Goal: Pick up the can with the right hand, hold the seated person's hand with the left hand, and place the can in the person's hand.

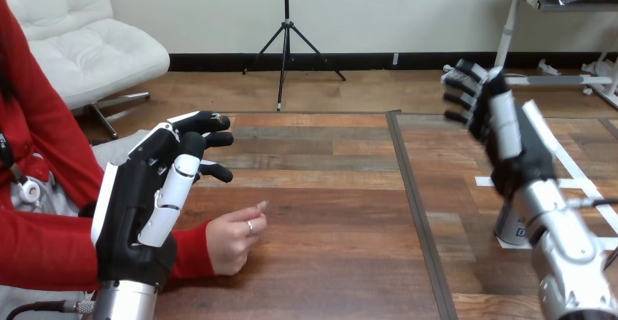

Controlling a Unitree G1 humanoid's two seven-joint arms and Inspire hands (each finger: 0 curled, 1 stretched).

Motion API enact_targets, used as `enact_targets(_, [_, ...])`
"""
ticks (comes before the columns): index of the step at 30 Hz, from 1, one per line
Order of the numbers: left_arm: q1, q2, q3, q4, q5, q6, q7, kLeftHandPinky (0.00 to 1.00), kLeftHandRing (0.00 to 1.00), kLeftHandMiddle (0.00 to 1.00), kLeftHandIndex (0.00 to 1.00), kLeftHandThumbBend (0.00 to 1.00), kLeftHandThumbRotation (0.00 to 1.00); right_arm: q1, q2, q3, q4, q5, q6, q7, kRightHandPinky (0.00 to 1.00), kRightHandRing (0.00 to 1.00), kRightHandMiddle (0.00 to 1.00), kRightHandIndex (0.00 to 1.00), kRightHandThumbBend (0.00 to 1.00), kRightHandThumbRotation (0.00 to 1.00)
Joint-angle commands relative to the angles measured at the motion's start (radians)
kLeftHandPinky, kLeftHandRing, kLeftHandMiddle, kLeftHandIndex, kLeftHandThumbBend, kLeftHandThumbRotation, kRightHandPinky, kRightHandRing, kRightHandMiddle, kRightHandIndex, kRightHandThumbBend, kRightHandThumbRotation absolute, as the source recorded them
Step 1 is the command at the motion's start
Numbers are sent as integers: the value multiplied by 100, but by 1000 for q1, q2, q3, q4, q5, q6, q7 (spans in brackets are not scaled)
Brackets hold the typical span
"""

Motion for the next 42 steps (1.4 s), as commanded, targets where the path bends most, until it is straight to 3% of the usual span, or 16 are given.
enact_targets(1, [-66,-3,2,-25,3,-5,-6,46,69,71,64,51,66,-95,-27,-26,-5,12,-31,-9,84,88,88,90,92,100])
enact_targets(9, [-68,-4,2,-25,-2,0,-7,47,69,70,64,52,65,-110,-33,-49,3,17,-40,-19,85,88,88,90,88,100])
enact_targets(18, [-73,1,3,-18,16,-8,-6,46,68,70,64,50,65,-139,-65,-50,68,-23,-82,-70,86,88,87,90,87,100])
enact_targets(23, [-74,1,2,-17,19,-9,-5,46,68,70,64,50,65,-158,-95,-36,131,-81,-132,-122,85,87,87,89,85,100])
enact_targets(27, [-76,0,3,-14,15,-10,-8,47,68,70,64,49,65,-177,-128,-16,201,-144,-188,-171,82,87,87,88,75,100])
enact_targets(35, [-76,3,4,-14,9,-10,-15,48,69,70,64,47,63,-211,-176,17,304,-238,-192,-251,80,88,88,89,64,100])
enact_targets(38, [-78,5,6,-6,3,-19,-25,48,69,70,65,45,63,-222,-202,53,342,-303,-168,-308,80,87,89,89,66,100])
enact_targets(42, [-77,3,7,-10,4,-18,-26,49,69,70,65,44,63,-232,-216,71,376,-337,-158,-340,81,88,89,89,73,100])
